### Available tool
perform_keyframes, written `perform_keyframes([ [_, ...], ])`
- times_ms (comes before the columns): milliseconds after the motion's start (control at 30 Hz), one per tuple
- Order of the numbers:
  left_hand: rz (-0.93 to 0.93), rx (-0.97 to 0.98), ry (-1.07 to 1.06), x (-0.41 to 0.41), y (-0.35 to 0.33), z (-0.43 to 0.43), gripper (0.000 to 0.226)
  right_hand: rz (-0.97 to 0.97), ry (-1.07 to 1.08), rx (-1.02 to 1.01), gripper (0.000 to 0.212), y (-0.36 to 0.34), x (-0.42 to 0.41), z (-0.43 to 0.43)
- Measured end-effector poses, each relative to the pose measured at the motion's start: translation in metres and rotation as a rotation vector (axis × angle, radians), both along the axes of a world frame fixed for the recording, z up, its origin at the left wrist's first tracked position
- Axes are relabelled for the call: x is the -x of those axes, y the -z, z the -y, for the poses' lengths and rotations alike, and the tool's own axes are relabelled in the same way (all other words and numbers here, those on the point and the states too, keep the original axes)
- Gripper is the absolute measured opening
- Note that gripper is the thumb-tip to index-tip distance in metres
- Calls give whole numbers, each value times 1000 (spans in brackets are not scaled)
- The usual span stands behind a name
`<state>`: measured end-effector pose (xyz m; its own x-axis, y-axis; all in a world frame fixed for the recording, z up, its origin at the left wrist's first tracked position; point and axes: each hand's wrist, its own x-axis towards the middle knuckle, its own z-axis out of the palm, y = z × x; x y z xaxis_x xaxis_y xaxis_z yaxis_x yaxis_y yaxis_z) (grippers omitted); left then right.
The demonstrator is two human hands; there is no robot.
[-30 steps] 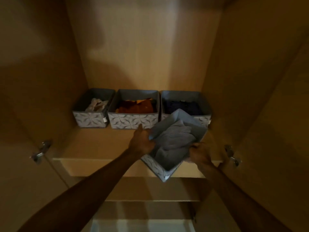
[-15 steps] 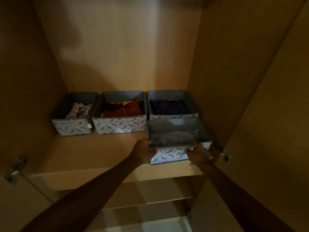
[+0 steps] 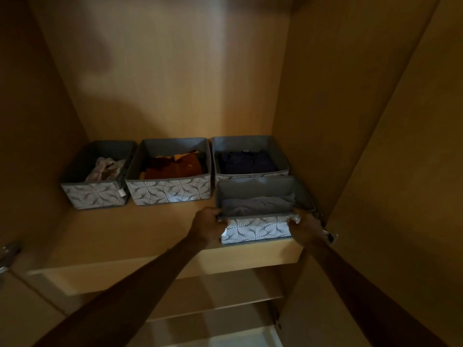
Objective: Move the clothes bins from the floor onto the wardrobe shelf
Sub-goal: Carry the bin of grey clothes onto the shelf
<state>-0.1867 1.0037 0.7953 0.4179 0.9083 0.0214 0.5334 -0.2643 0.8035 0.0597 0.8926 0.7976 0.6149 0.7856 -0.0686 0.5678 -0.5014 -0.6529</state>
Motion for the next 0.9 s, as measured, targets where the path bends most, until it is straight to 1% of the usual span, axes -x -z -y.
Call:
perform_keyframes([
  [100, -5, -10, -30, 3, -7, 0, 21, 7, -14, -17, 48, -1, -1, -5],
  [267, -74, -41, 26, -2, -11, 5, 39, 19, -28, -4, 49, 3, -11, -10],
  [333, -81, -41, 32, -5, -12, 9, 40, 10, -33, -14, 52, 10, -20, -14],
  [533, -67, -49, 16, -11, -11, 15, 44, 7, -31, -76, 55, 0, -13, -7],
  [700, -57, -34, -13, -14, -9, 21, 57, -12, -21, -93, 54, 8, -16, -6],
  [800, -53, -31, -8, -19, -9, 27, 53, 2, 0, -92, 49, 7, -19, -2],
  [900, -44, -34, -9, -24, -7, 30, 47, 18, -12, -125, 52, 10, -23, 1],
])
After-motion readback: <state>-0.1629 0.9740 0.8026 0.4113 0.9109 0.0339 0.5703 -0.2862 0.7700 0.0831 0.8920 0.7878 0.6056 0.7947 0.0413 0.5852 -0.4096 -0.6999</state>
